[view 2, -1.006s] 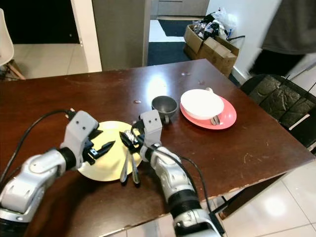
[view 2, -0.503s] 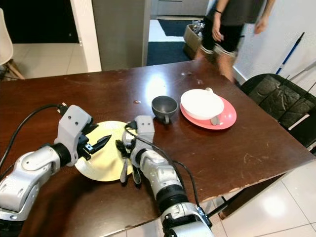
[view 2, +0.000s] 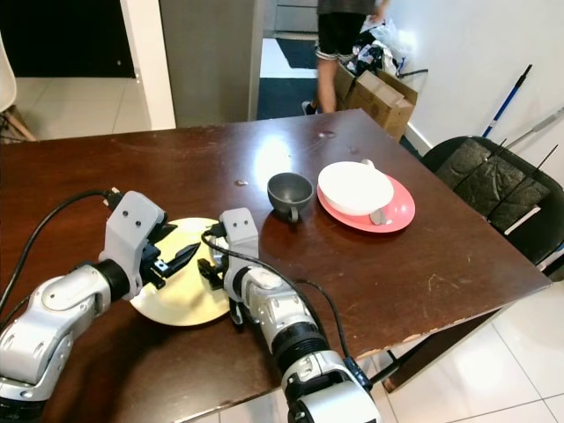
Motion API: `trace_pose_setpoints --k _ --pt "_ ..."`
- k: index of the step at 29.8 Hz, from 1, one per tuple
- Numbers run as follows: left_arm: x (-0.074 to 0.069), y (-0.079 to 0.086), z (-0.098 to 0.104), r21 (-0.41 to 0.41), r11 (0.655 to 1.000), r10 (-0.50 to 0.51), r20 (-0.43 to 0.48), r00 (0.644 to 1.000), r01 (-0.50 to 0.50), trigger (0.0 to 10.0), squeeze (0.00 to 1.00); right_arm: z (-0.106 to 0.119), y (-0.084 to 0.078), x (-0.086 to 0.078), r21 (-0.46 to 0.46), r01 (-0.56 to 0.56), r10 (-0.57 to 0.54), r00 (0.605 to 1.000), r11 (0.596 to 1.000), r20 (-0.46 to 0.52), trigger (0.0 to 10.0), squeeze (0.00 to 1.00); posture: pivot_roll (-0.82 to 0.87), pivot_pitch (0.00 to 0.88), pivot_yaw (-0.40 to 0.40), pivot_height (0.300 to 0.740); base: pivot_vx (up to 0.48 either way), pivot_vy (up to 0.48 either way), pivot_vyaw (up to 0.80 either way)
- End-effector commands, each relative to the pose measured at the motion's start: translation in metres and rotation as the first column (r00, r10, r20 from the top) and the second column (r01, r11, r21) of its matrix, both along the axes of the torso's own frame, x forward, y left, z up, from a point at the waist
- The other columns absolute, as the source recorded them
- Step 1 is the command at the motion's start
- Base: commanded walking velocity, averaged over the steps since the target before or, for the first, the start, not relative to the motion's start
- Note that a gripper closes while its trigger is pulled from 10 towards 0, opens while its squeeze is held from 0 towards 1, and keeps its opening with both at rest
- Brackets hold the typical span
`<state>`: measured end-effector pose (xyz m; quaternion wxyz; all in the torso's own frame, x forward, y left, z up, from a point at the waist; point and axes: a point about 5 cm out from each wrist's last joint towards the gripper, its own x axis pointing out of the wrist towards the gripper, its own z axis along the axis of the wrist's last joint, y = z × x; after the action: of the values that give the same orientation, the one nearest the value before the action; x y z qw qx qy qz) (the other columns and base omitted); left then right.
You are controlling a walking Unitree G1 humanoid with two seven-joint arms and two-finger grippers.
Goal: Setting the table
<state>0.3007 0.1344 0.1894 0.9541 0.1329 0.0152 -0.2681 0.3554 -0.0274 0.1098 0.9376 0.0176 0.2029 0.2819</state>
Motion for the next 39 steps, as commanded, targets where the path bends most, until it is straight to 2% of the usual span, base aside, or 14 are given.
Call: trace_pose_setpoints --k 1,5,8,13,16,17,18,23,24,25,26,30,36,39 --pt "-0.003 -0.001 -0.004 0.004 1.000 0.000 -0.016 1.000 0.000 10.0 0.00 -0.032 -0.008 -0.013 -0.052 0.017 -0.023 0.992 0.998 -0.125 0.0 0.00 0.10 0.067 -0.001 0.740 0.000 0.000 0.00" --pt "-0.003 -0.002 -0.005 0.003 1.000 0.004 -0.020 1.000 -0.004 10.0 0.00 -0.038 -0.023 -0.014 -0.052 0.048 -0.055 0.989 0.998 -0.139 0.0 0.00 0.09 0.075 0.003 0.740 0.000 0.000 0.00" --pt "-0.002 -0.002 -0.006 0.003 1.000 0.008 -0.021 1.000 -0.008 10.0 0.00 -0.035 -0.029 -0.011 -0.040 0.073 -0.077 0.990 0.997 -0.119 0.0 0.00 0.09 0.076 0.005 0.740 0.000 0.000 0.00" --pt "-0.001 -0.002 -0.006 0.001 1.000 0.010 -0.021 1.000 -0.010 10.0 0.00 -0.030 -0.032 -0.008 -0.024 0.088 -0.090 0.990 0.996 -0.105 0.0 0.00 0.09 0.077 0.007 0.740 0.000 0.000 0.00" --pt "0.000 -0.002 -0.005 -0.002 1.000 0.017 -0.019 1.000 -0.017 10.0 0.00 -0.011 -0.037 0.002 0.036 0.115 -0.113 0.993 0.993 -0.033 0.0 0.00 0.09 0.076 0.008 0.740 0.000 0.000 0.00" --pt "0.001 -0.002 -0.005 -0.003 1.000 0.019 -0.018 1.000 -0.019 10.0 0.00 0.002 -0.036 0.007 0.115 0.114 -0.115 0.993 0.987 0.006 0.0 0.00 0.09 0.075 0.009 0.740 0.000 0.000 0.00" --pt "0.001 -0.002 -0.005 -0.003 1.000 0.019 -0.018 1.000 -0.019 10.0 0.00 0.002 -0.036 0.007 0.115 0.114 -0.115 0.993 0.987 0.006 0.0 0.00 0.09 0.075 0.009 0.740 0.000 0.000 0.00" --pt "0.001 -0.002 -0.005 -0.004 1.000 0.024 -0.018 1.000 -0.025 10.0 0.00 0.042 -0.035 0.015 0.219 0.072 -0.111 0.979 0.973 0.171 0.0 0.00 0.08 0.073 0.013 0.740 0.000 0.000 0.00" --pt "0.001 -0.002 -0.006 -0.004 1.000 0.025 -0.018 1.000 -0.025 10.0 0.00 0.055 -0.033 0.015 0.246 0.035 -0.091 0.971 0.969 0.222 1.7 0.00 0.08 0.073 0.015 0.740 0.000 0.000 0.00" --pt "0.001 -0.002 -0.006 -0.004 1.000 0.025 -0.018 1.000 -0.025 10.0 0.00 0.063 -0.032 0.014 0.261 0.008 -0.078 0.964 0.965 0.256 1.7 0.00 0.08 0.073 0.015 0.740 0.000 0.000 0.00" --pt "0.001 -0.003 -0.006 -0.004 1.000 0.025 -0.018 1.000 -0.025 10.0 0.00 0.071 -0.032 0.013 0.267 -0.014 -0.067 0.954 0.963 0.293 10.0 0.00 0.08 0.071 0.017 0.740 0.000 0.000 0.00" --pt "0.002 -0.003 -0.005 -0.006 1.000 0.025 -0.017 1.000 -0.025 10.0 0.00 0.084 -0.031 0.009 0.280 -0.071 -0.033 0.936 0.957 0.351 10.0 0.00 0.08 0.069 0.019 0.740 0.000 0.000 0.00" --pt "0.003 -0.004 -0.005 -0.008 1.000 0.030 -0.015 0.999 -0.030 10.0 0.00 0.068 -0.037 0.007 0.227 -0.048 -0.033 0.940 0.973 0.340 10.0 0.00 0.08 0.069 0.020 0.740 0.000 0.000 0.00" --pt "0.003 -0.004 -0.005 -0.009 0.999 0.032 -0.015 0.999 -0.033 10.0 0.00 0.068 -0.038 0.004 0.279 -0.049 -0.052 0.937 0.959 0.345 10.0 0.00 0.08 0.069 0.020 0.740 0.000 0.000 0.00"
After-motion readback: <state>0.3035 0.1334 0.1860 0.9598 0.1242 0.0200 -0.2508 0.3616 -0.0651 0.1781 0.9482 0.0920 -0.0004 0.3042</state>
